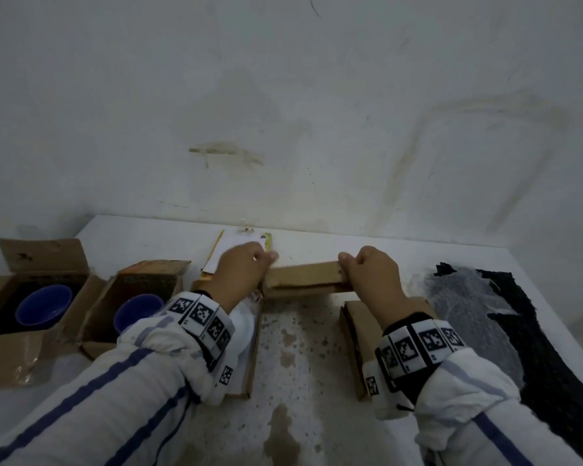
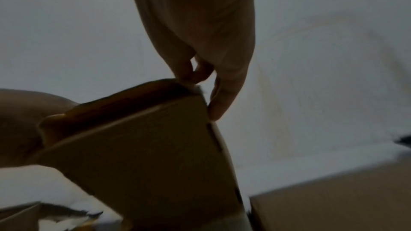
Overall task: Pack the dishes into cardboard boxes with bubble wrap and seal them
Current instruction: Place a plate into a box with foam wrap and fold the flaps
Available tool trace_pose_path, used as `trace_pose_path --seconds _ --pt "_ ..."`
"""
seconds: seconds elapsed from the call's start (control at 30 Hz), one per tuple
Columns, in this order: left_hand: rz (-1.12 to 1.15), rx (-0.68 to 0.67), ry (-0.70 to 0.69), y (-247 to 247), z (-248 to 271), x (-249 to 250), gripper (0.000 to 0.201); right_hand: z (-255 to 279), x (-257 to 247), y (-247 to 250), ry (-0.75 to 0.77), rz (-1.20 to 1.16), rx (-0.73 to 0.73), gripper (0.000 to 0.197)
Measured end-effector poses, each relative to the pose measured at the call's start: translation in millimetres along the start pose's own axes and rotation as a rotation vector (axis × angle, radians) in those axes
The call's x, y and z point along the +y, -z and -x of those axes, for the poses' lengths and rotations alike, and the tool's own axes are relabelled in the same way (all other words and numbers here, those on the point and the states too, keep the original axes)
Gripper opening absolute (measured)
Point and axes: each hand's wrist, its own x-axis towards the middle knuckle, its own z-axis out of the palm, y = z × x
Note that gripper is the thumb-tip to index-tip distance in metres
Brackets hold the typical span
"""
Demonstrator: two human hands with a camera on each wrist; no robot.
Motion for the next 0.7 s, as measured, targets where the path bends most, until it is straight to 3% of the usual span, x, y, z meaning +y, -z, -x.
trace_pose_path --seconds 0.1,0.3,0.43,0.6,0.63,0.7 --pt "0.033 -0.05 0.086 -31.5 17.2 -13.2 0.017 12.0 18.4 -12.9 -0.071 -0.087 -0.041 0.016" --pt "0.14 -0.092 0.198 -62.7 34.5 -35.5 0.02 13.2 20.6 -58.6 -0.103 0.018 -0.301 0.024" --pt "0.078 -0.216 0.159 -62.9 41.8 -34.6 0.035 10.2 24.7 -63.2 -0.101 0.158 -0.357 0.027" --pt "0.19 -0.297 0.0 -68.4 57.3 -33.1 0.019 10.5 36.4 -63.5 -0.144 0.295 -0.362 0.034" --pt "0.216 -0.339 0.006 -74.0 59.0 -35.7 0.025 11.5 35.4 -63.6 -0.156 0.298 -0.384 0.035" --pt "0.135 -0.42 0.141 -87.3 60.9 -42.2 0.065 10.6 33.6 -65.1 -0.182 0.287 -0.421 0.039"
